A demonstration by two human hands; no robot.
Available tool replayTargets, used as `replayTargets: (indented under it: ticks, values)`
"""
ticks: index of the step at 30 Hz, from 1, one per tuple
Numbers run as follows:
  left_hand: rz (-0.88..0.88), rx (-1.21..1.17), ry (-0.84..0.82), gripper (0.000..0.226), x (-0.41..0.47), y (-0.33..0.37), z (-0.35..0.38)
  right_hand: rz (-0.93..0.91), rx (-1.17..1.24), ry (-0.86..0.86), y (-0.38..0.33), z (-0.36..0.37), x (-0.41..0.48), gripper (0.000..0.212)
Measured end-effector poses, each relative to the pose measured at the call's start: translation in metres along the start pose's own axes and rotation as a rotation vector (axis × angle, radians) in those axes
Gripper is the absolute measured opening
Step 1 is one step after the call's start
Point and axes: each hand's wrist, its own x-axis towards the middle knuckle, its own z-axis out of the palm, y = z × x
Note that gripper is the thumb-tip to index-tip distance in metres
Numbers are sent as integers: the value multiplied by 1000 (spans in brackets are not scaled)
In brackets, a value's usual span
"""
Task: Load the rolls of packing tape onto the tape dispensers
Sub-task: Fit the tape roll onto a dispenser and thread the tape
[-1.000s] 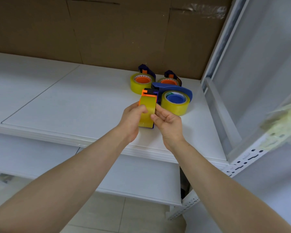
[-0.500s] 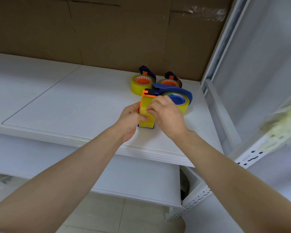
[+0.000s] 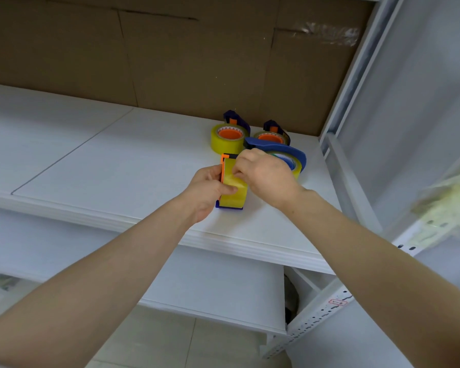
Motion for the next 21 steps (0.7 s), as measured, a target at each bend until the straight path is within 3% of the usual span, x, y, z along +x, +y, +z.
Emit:
replayTargets:
  ticks: [6, 14, 18, 21]
  values:
    - [-23, -4, 18, 37, 1, 1, 0, 22, -123, -55, -3, -8, 6, 21]
    - [-13, 88, 71, 25, 2, 2, 1, 168, -71, -116, 2, -20, 17, 20]
    - [-32, 114, -43, 37, -2, 1, -2, 241, -22, -86, 0, -18, 15, 17]
    - [-3, 98, -118, 25, -6, -1, -5, 268, -9, -61, -4, -19, 13, 19]
